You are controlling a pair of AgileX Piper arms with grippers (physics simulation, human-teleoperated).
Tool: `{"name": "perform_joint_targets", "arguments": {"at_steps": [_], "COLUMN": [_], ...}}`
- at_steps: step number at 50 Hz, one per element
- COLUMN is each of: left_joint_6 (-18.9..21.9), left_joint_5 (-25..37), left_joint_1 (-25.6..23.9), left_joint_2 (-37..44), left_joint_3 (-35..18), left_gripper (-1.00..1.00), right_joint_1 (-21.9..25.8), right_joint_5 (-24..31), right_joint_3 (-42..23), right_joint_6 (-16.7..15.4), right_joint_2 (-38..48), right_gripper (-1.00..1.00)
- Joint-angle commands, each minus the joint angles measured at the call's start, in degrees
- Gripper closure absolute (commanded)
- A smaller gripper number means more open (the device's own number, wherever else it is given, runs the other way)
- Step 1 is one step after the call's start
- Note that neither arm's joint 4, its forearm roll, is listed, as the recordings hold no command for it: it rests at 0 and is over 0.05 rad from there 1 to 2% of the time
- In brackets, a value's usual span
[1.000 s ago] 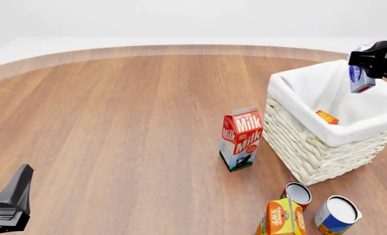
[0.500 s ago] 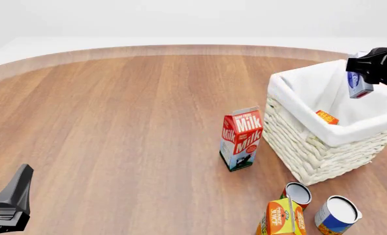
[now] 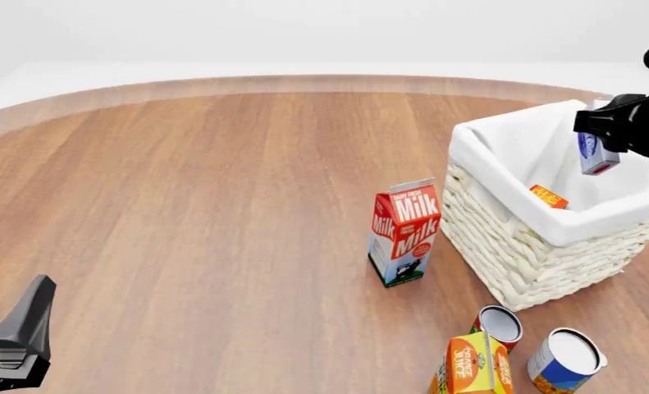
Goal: Pick up the cream cheese box and the butter, and put them in the basket.
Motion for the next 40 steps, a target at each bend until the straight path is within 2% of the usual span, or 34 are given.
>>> {"name": "perform_joint_targets", "arguments": {"at_steps": [1, 16, 17, 26, 28, 32, 33, 40], "left_joint_6": [0.0, 0.0, 0.0, 0.0, 0.0, 0.0, 0.0, 0.0], "left_joint_5": [0.0, 0.0, 0.0, 0.0, 0.0, 0.0, 0.0, 0.0], "left_joint_1": [0.0, 0.0, 0.0, 0.0, 0.0, 0.0, 0.0, 0.0], "left_joint_2": [0.0, 0.0, 0.0, 0.0, 0.0, 0.0, 0.0, 0.0], "left_joint_3": [0.0, 0.0, 0.0, 0.0, 0.0, 0.0, 0.0, 0.0], "left_gripper": [-1.0, -1.0, -1.0, -1.0, -1.0, -1.0, -1.0, -1.0], "right_joint_1": [-0.1, 0.0, -0.2, 0.1, 0.2, -0.2, -0.2, -0.6], "right_joint_5": [-0.8, -0.3, -1.6, -2.6, -0.6, -1.6, -1.7, -1.4], "right_joint_3": [1.0, 0.4, 1.6, 2.8, 1.0, 1.7, 1.9, 0.9], "right_joint_6": [0.2, -0.3, -0.2, -0.3, -0.3, -0.5, -0.8, -0.9], "right_joint_2": [0.1, 0.6, 0.8, 1.1, 1.1, 1.4, 1.3, 1.5], "right_gripper": [1.0, 1.0, 1.0, 1.0, 1.0, 1.0, -1.0, -1.0]}}
